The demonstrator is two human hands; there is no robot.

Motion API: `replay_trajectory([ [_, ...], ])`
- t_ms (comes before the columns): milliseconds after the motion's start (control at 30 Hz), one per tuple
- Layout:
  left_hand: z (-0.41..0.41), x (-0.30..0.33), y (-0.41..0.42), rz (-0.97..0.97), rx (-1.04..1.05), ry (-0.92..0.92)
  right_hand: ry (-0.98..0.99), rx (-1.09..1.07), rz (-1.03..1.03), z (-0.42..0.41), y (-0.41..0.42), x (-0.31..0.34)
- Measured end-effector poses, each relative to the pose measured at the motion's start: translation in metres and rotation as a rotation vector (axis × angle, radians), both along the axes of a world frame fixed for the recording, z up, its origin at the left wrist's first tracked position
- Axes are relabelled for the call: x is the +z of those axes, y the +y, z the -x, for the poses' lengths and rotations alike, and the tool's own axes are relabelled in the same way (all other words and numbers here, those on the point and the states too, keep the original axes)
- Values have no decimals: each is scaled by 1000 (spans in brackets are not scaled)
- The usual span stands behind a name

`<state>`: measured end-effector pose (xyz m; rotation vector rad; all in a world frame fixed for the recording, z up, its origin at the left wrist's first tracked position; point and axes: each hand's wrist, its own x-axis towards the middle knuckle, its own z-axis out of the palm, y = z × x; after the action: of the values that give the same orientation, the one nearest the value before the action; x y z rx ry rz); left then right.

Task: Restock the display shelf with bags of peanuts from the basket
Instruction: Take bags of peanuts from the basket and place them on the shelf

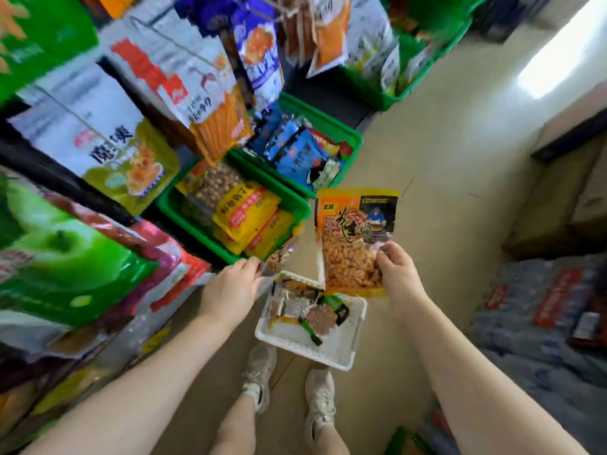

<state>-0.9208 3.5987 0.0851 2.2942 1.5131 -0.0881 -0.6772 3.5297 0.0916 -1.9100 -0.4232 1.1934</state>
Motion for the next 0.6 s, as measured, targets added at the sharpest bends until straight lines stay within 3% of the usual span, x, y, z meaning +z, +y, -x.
replay_trajectory([
  [367, 97, 255, -45, -522, 470, -42, 24, 354, -504, 85, 64, 244],
  [500, 154, 320, -79, -651, 533, 101, -58, 480, -639, 148, 81, 307],
  [600, 209, 354, -98, -726, 669, 71, -99, 536, -734, 204, 95, 348],
])
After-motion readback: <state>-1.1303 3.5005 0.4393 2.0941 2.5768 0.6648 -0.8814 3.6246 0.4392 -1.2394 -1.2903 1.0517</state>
